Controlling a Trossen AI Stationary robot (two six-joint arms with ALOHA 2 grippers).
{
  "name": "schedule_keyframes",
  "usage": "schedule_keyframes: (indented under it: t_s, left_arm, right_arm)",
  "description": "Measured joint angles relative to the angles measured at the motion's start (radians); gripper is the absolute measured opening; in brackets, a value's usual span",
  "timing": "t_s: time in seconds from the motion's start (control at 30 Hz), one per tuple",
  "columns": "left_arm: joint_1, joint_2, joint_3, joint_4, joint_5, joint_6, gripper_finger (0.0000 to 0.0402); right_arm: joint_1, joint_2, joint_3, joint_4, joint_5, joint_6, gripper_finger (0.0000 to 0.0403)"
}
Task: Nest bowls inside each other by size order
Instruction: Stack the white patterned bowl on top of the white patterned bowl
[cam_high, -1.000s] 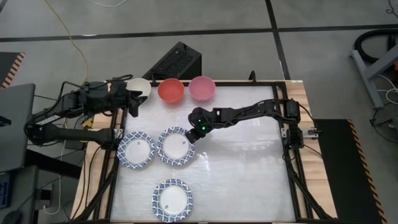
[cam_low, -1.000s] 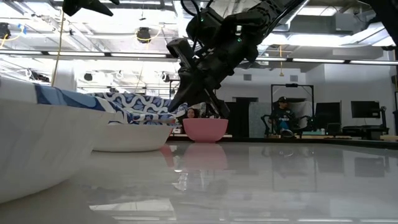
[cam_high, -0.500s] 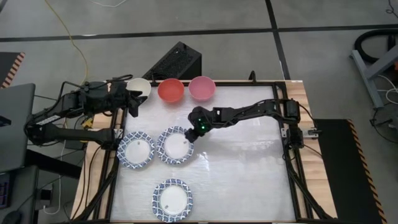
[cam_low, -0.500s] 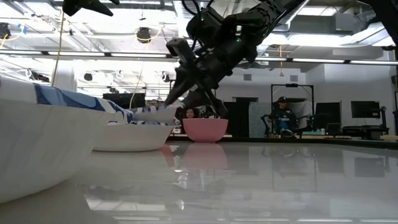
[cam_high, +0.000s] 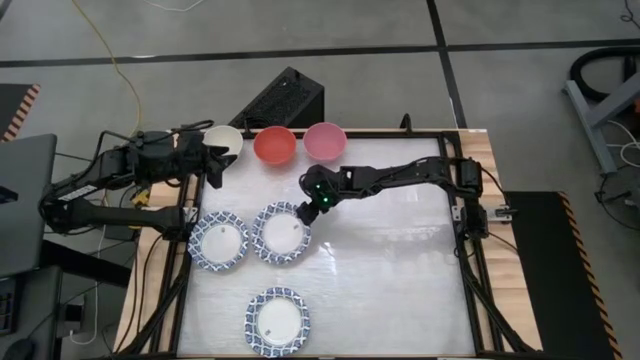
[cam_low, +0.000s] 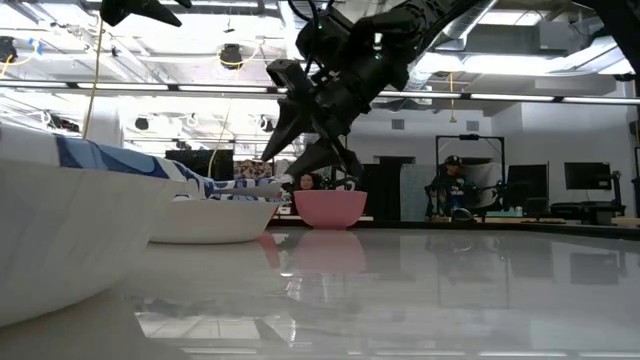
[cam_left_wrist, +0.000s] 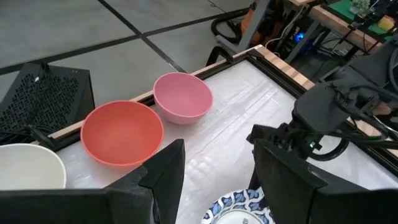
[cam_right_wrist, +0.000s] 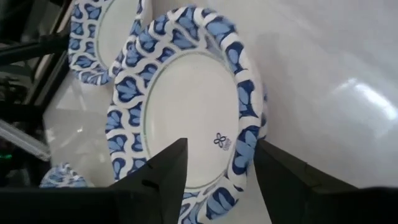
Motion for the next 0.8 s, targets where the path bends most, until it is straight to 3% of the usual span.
schedule_keyframes:
  t_s: [0.27, 0.43, 0.53, 0.8]
  left_arm:
    - [0.000, 0.000, 0.000, -0.001, 0.001, 0.004, 0.0180]
    - [0.000, -0.001, 0.000, -0.002, 0.025, 0.003, 0.0180]
    - [0.000, -0.004, 0.000, -0.006, 0.036, -0.002, 0.0180]
    - [0.000, -0.019, -0.001, -0.018, 0.082, -0.003, 0.0180]
  right_arm:
    - [0.000, -0.004, 0.089, -0.057, 0.041, -0.109, 0.0193]
    - [0.034, -0.077, 0.101, -0.074, 0.183, -0.246, 0.0178]
    - [0.062, -0.139, 0.103, -0.088, 0.228, -0.356, 0.0159]
    - [0.084, -0.269, 0.090, -0.098, 0.216, -0.539, 0.0081]
